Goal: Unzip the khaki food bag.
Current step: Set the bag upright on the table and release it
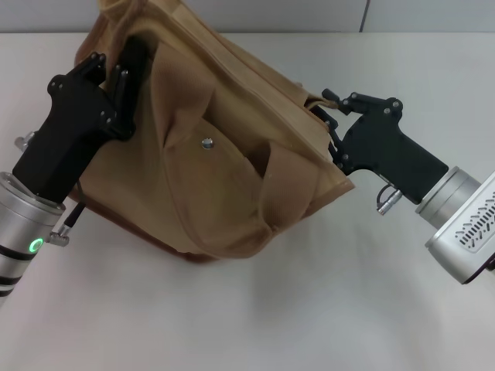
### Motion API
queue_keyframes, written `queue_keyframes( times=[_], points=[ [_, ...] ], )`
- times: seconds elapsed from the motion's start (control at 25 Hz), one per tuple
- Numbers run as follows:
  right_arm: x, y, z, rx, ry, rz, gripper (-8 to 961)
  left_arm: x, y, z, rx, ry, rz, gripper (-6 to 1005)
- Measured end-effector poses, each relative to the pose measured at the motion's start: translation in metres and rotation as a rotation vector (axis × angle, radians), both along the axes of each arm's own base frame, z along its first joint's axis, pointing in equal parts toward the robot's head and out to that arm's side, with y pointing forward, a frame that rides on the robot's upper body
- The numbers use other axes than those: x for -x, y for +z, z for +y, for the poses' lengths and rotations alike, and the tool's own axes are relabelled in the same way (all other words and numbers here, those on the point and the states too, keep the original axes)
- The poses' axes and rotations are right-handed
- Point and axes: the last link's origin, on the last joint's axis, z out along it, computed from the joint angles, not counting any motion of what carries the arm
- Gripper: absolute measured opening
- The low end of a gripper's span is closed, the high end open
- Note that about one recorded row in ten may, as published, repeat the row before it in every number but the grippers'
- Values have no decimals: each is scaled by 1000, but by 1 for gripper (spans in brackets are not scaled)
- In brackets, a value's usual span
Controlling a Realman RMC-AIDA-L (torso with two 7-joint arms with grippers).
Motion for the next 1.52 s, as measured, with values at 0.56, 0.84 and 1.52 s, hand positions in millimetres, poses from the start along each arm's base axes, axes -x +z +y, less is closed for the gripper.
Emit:
queue_keyframes(
  times=[0.56,0.84,1.52],
  points=[
    [-3,42,18,96,-97,316,53,-3,-15,5,78,12,37,126],
    [-6,58,34,79,-184,448,98,-9,-36,12,191,19,98,127],
    [-45,120,-15,248,-178,698,441,6,-8,-12,237,-150,159,472]
  ],
)
